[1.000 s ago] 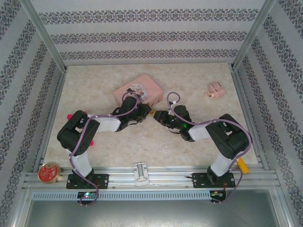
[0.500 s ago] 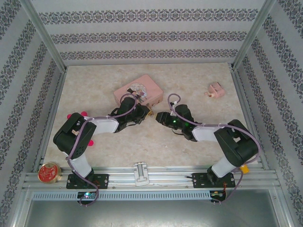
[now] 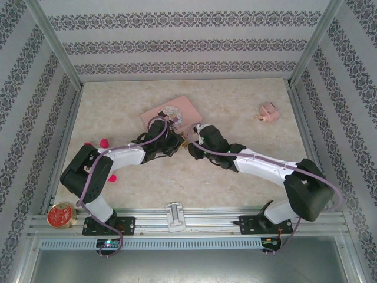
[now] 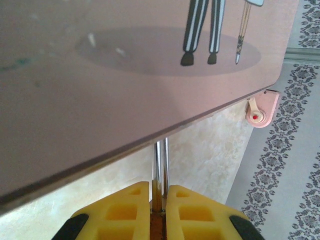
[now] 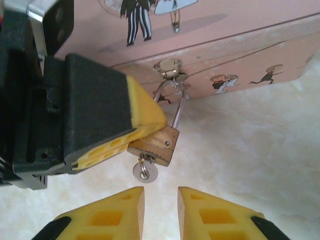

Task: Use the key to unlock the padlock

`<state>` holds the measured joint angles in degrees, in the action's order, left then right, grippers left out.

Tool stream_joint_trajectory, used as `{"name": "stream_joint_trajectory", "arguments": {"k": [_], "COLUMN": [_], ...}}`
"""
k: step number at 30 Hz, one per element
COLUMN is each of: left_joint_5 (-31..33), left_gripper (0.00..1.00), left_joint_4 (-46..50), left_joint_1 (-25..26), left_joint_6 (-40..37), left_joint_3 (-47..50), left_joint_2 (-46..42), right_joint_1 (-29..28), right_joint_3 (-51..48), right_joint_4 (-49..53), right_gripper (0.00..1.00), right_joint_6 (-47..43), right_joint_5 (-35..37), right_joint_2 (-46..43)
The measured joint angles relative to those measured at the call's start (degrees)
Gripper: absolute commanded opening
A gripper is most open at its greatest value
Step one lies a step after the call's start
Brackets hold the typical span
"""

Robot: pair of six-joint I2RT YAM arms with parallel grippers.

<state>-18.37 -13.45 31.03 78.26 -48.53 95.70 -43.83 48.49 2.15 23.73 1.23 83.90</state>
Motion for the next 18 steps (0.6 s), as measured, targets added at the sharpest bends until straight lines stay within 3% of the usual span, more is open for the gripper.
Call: {"name": "stream_joint_trajectory", "arguments": {"k": [8, 18], "left_joint_5": [0.0, -0.3], "left_gripper": [0.00, 0.00], "left_joint_4": [0.2, 0.2], "left_joint_1": [0.0, 0.0], "left_joint_6": [0.0, 0.0], "left_joint_3": [-0.1, -0.1], "left_joint_2": [0.0, 0.0], "right_joint_1": [-5.2, -5.6], "right_joint_3": [4.7, 6.8], "right_joint_4": [5.0, 6.6], "right_gripper": [0.25, 0.26], "right_joint_6": [-6.2, -9.6], "right_joint_5": [6.9, 10.6], "right_joint_2": [5.5, 8.4]}}
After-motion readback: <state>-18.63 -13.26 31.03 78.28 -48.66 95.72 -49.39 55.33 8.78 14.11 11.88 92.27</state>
